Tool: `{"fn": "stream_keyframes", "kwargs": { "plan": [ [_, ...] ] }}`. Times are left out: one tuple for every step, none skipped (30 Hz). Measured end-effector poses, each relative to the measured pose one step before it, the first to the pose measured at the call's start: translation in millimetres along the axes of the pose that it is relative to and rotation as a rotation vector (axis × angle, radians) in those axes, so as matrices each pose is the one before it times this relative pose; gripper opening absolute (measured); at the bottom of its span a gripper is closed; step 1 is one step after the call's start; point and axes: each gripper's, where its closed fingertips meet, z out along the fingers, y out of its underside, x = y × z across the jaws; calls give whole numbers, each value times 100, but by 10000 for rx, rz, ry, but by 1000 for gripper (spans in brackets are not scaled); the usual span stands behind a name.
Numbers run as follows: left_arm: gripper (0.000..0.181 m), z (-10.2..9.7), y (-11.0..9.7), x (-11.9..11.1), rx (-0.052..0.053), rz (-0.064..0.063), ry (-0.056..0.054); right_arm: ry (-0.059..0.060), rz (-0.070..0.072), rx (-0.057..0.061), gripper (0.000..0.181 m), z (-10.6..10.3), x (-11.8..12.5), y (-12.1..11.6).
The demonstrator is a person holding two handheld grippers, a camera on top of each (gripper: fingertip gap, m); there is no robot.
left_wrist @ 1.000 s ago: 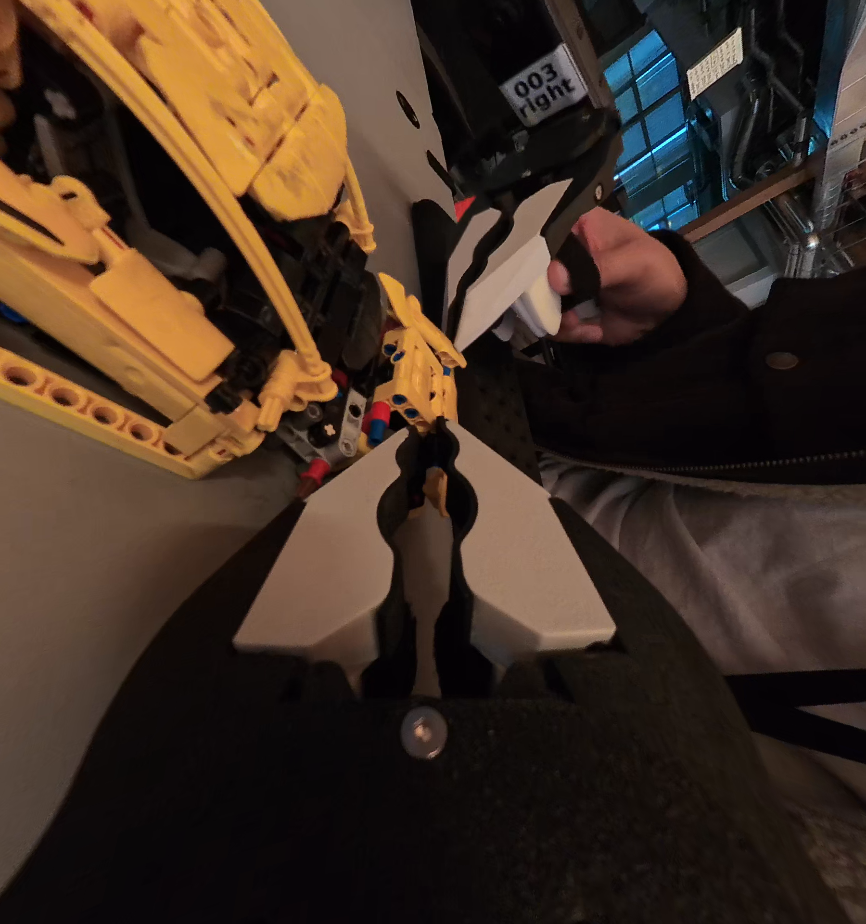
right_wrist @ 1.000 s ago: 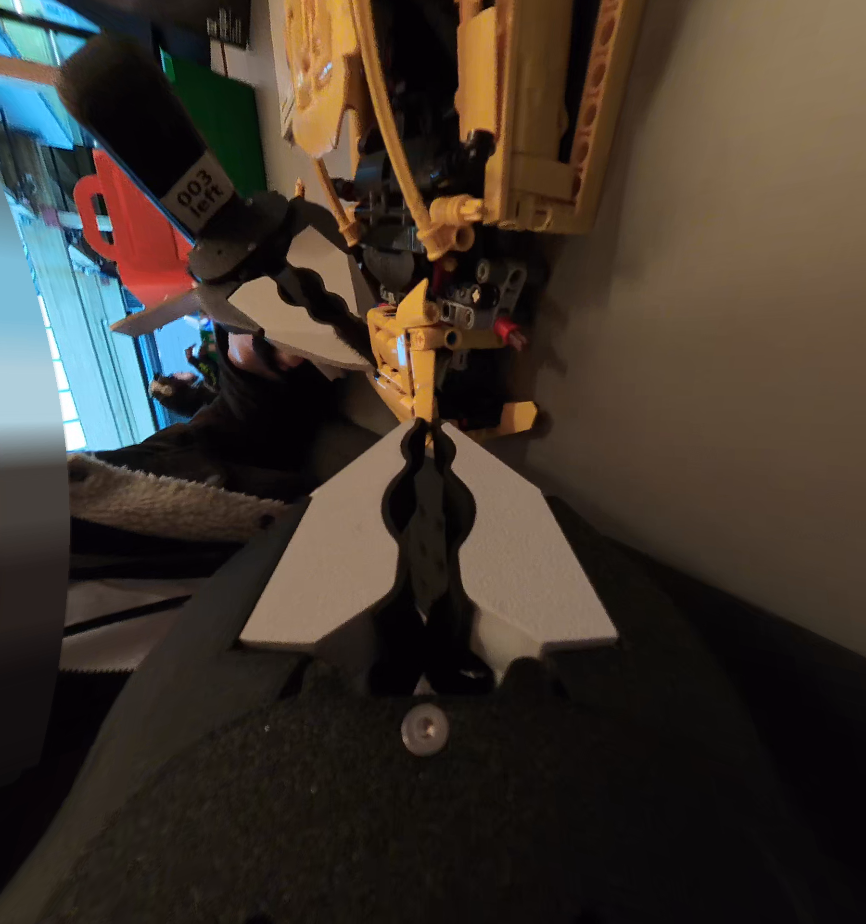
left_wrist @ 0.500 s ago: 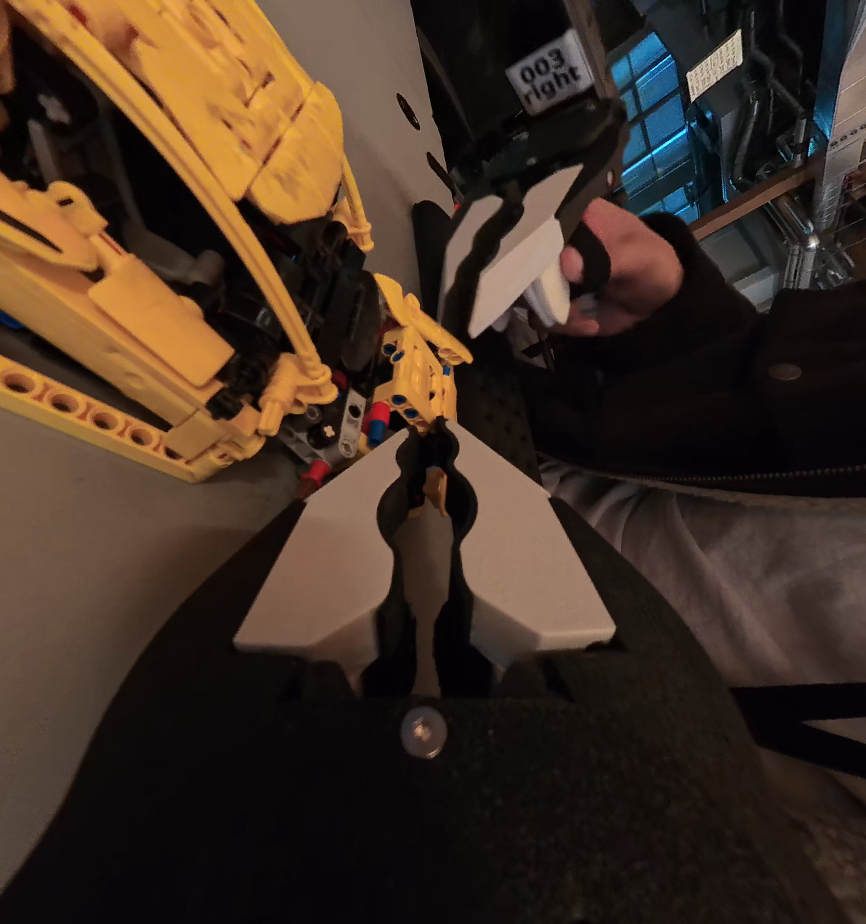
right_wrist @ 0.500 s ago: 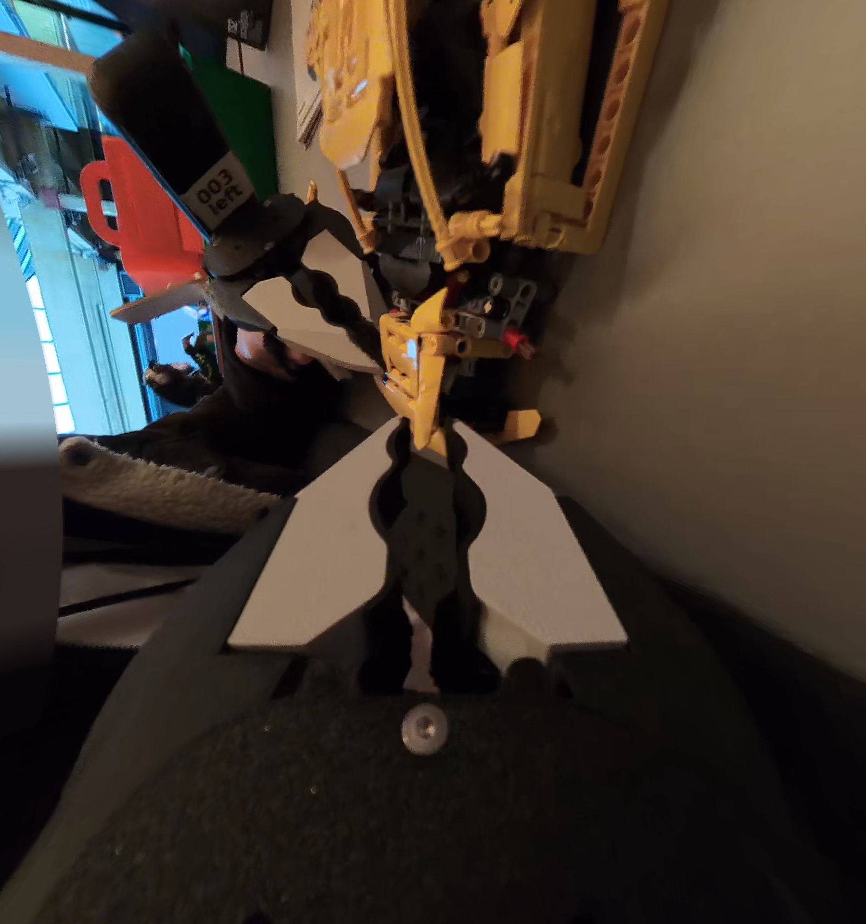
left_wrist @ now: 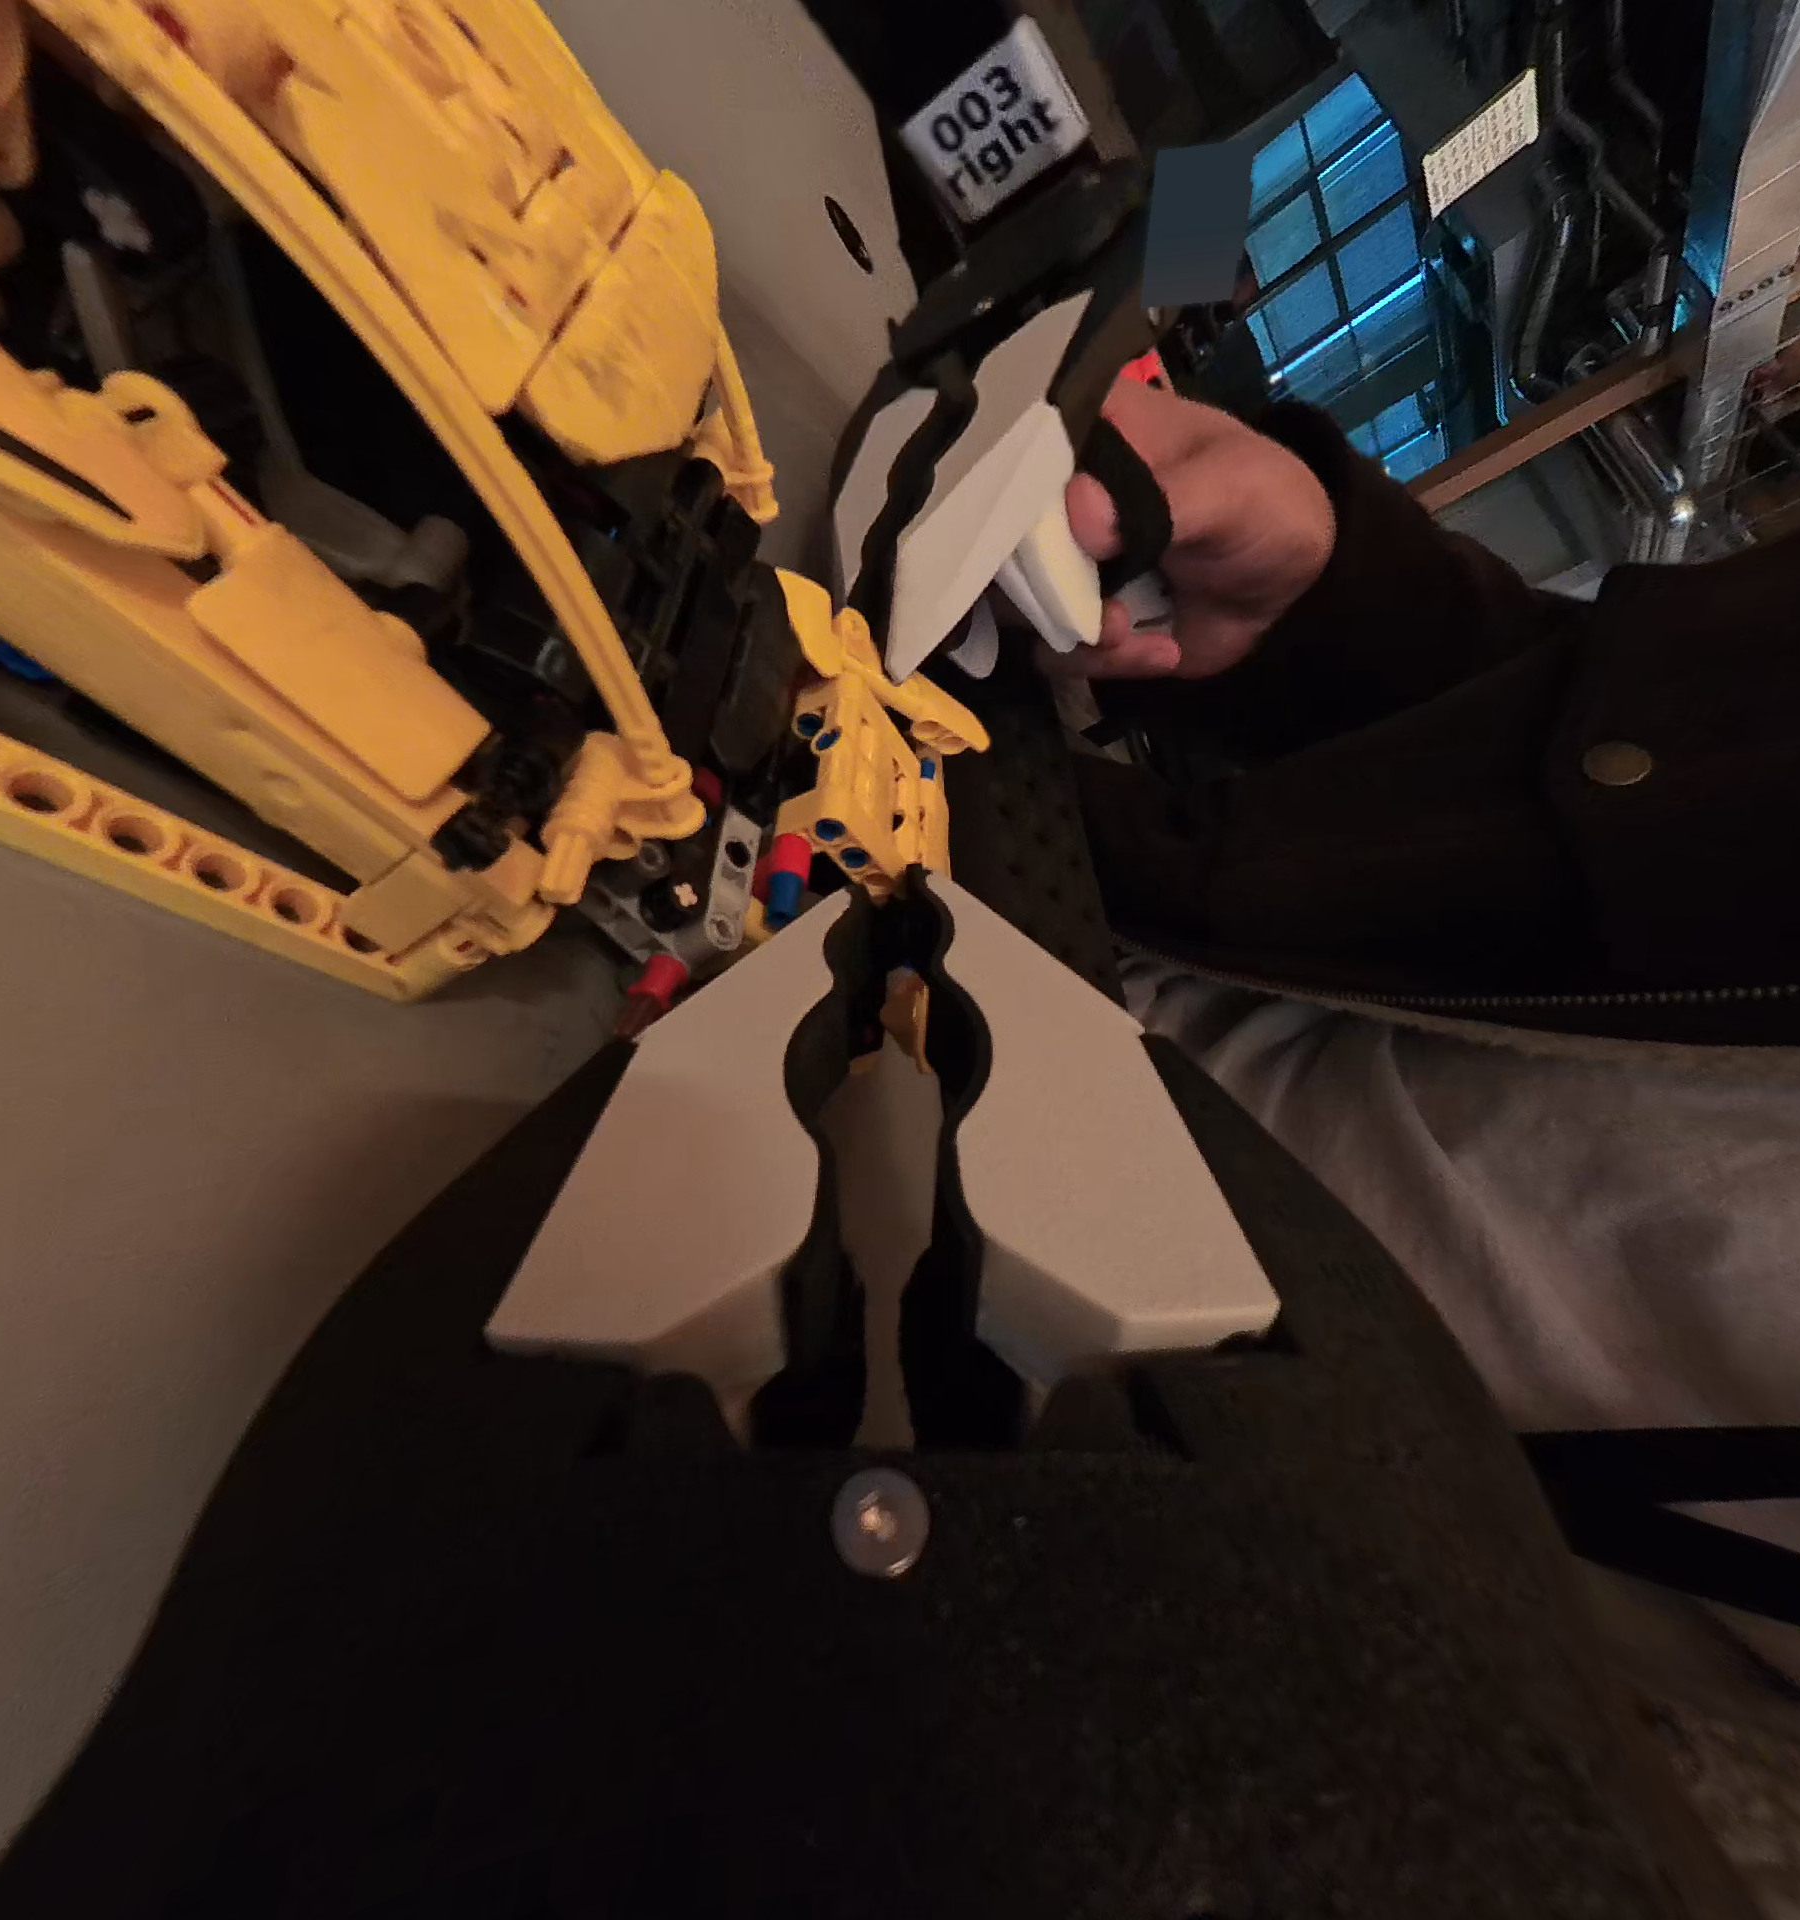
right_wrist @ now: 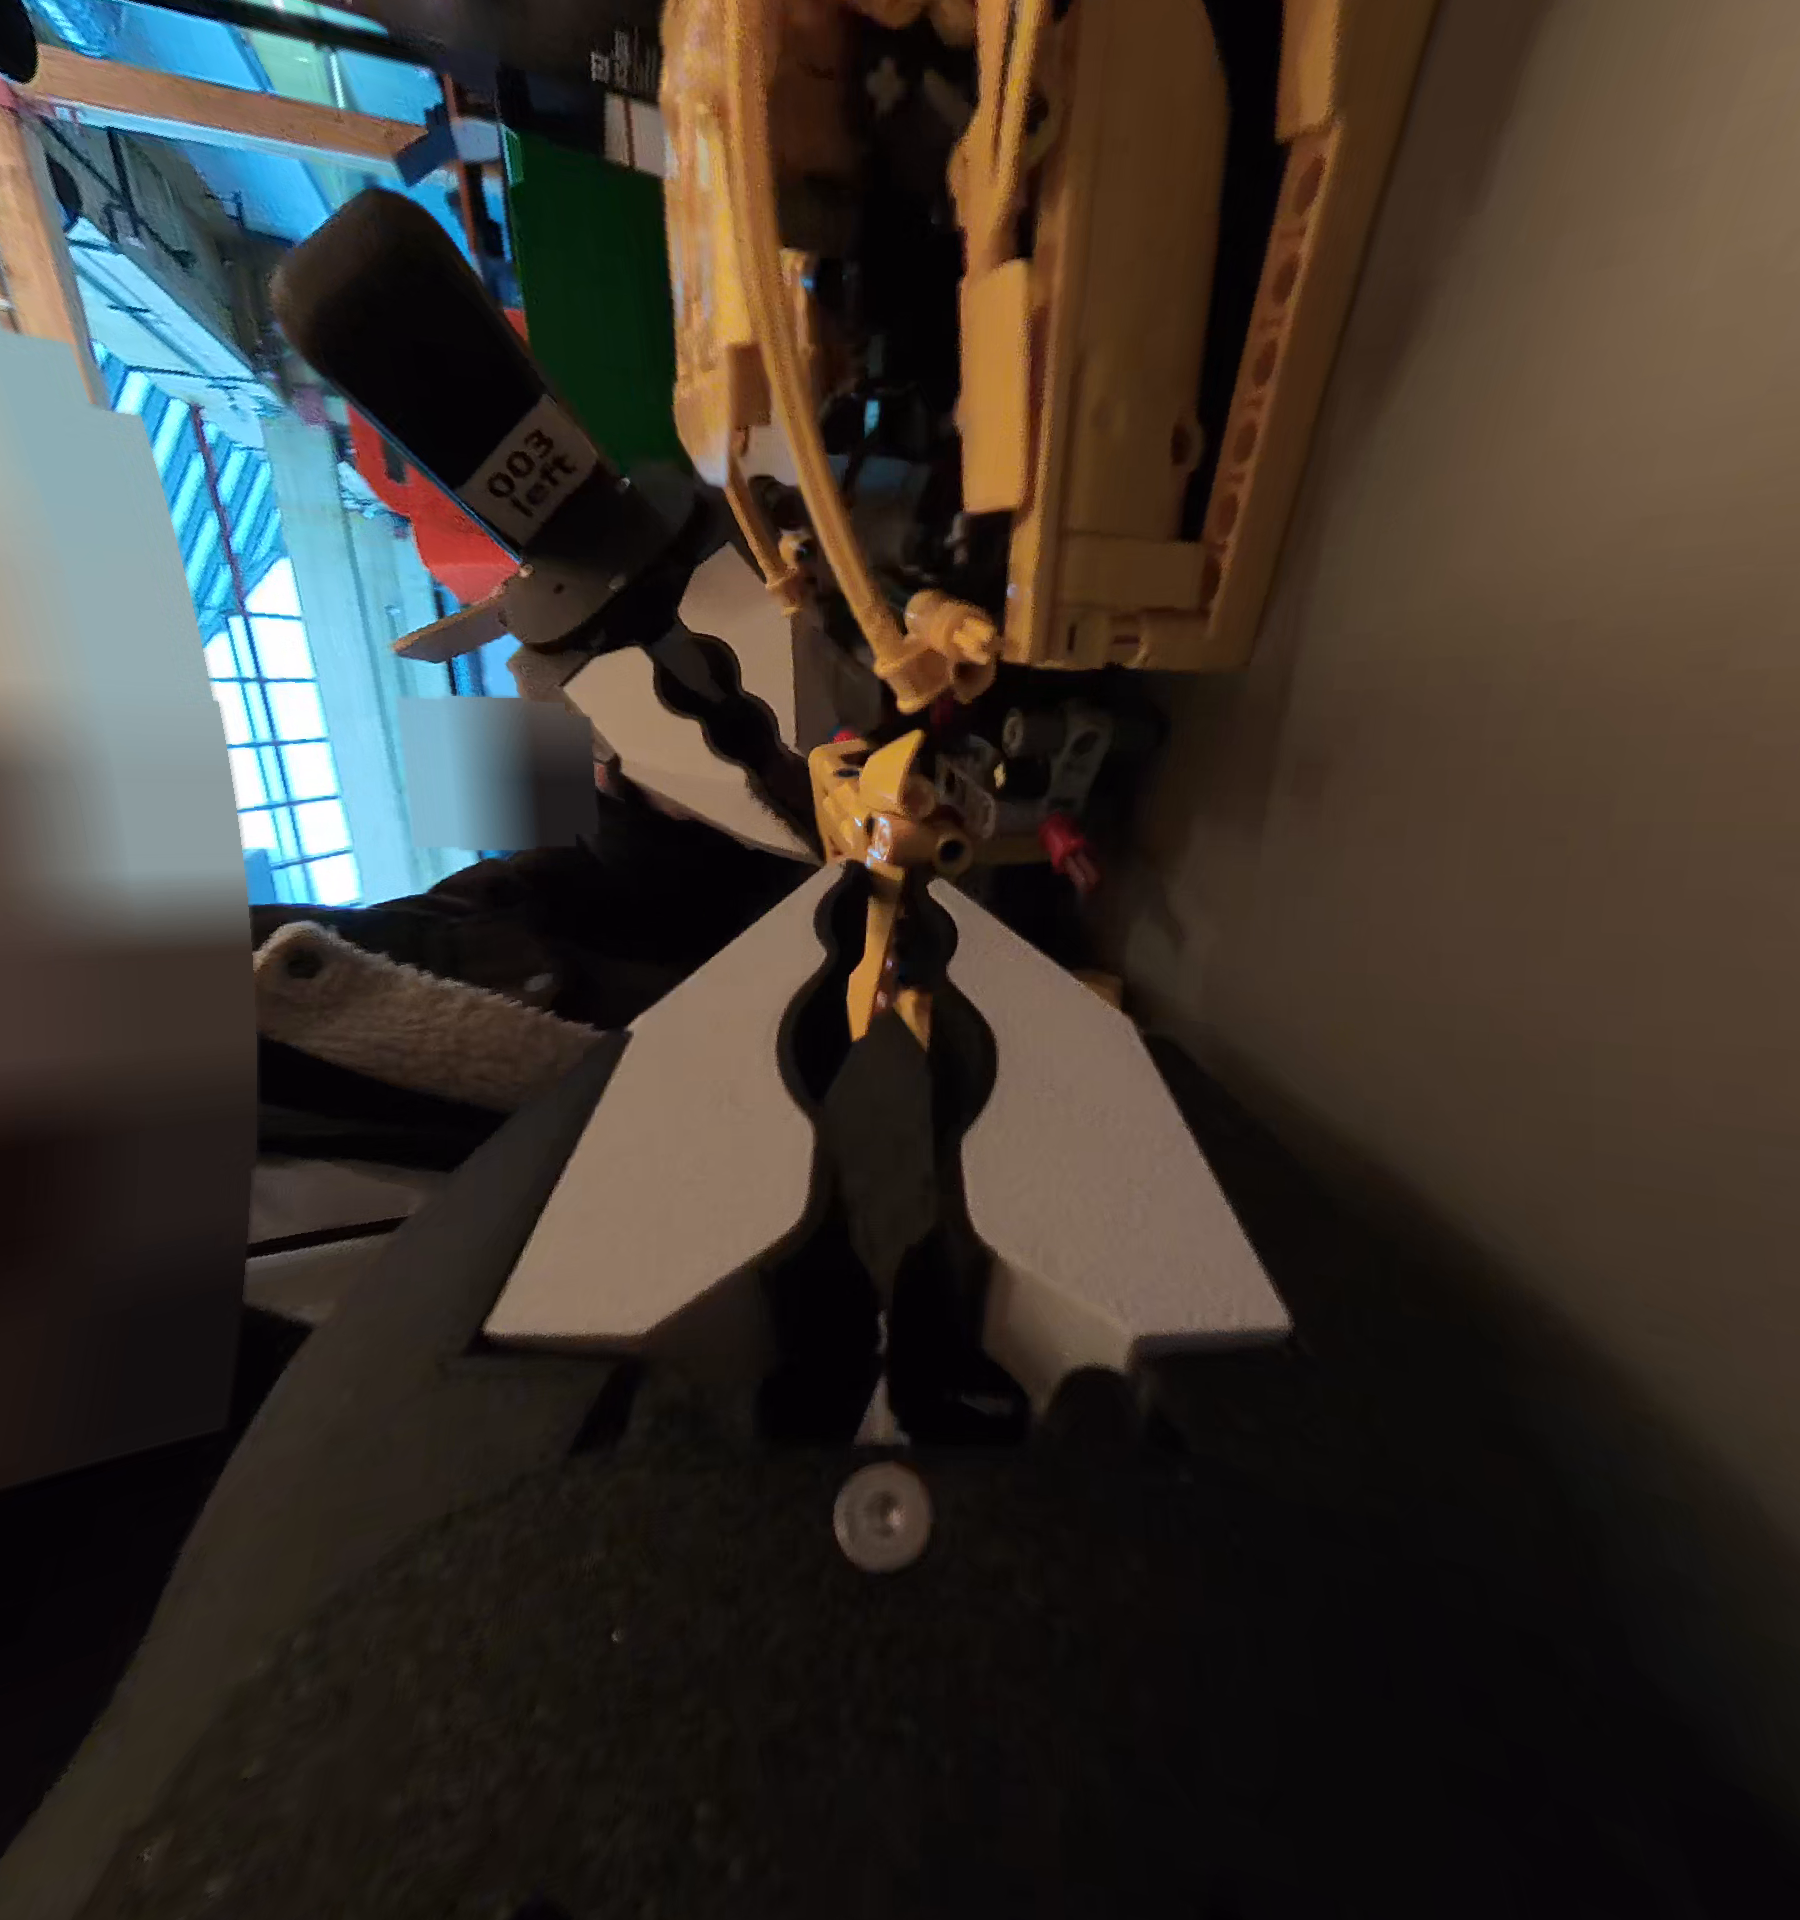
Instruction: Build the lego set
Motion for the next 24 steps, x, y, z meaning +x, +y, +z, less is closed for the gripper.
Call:
{"fn": "stream_keyframes", "kwargs": {
  "plan": [
    [6,7,0,8,8,8,-6,220,-369,224,7,-15,42,29],
    [6,7,-6,3,1,6,-4,251,-432,215,7,-1,24,-29],
    [6,-5,-2,3,1,-35,14,269,-452,184,7,1,28,-28],
    [6,-4,6,-7,-1,-33,13,239,-364,136,7,17,14,-37],
    [6,11,-13,3,7,-18,2,226,-327,94,7,7,18,-25],
    [6,18,-2,2,11,7,-13,248,-352,104,7,-13,44,-52],
    [6,0,-11,-6,6,-15,0,286,-413,80,6,20,36,-23],
    [6,-9,8,-4,-1,-21,12,233,-317,62,7,21,5,-4],
    [6,-10,8,9,-8,-8,14,71,-85,66,7,-12,-12,11],
    [6,11,-2,0,2,6,0,-165,258,5,7,-38,-26,37],
    [6,0,14,12,-3,34,-7,-315,424,-76,8,-117,-24,58],
    [6,12,2,6,-10,16,5,-343,310,-138,8,-179,29,102],
    [6,1,6,-1,-6,0,8,-400,346,-212,7,-230,5,157],
    [6,-13,11,4,-16,4,20,-471,488,-240,7,-238,-134,44],
    [6,-2,20,20,-32,-19,39,-458,425,-176,11,-176,-235,-119],
    [6,13,21,23,-16,-7,17,-232,372,-143,13,-57,-23,-203],
    [6,24,25,21,-9,35,-8,-87,233,-150,13,54,76,-224],
    [6,-2,23,16,-16,-3,8,-51,216,-192,11,86,86,-183],
    [6,-45,4,-10,0,-26,16,-23,171,-235,8,43,139,-26],
    [6,-7,3,-6,-5,-5,6,-30,181,-202,4,24,120,27],
    [6,9,-5,-6,4,27,-19,-91,136,-62,4,14,14,-7],
    [6,0,-12,-5,4,7,-6,-128,179,8,4,19,-18,5],
    [6,0,7,-12,-7,5,3,-185,251,17,3,47,-82,16],
    [6,-23,-6,-9,2,-36,10,-137,207,87,2,26,-68,-59]
  ]
}}
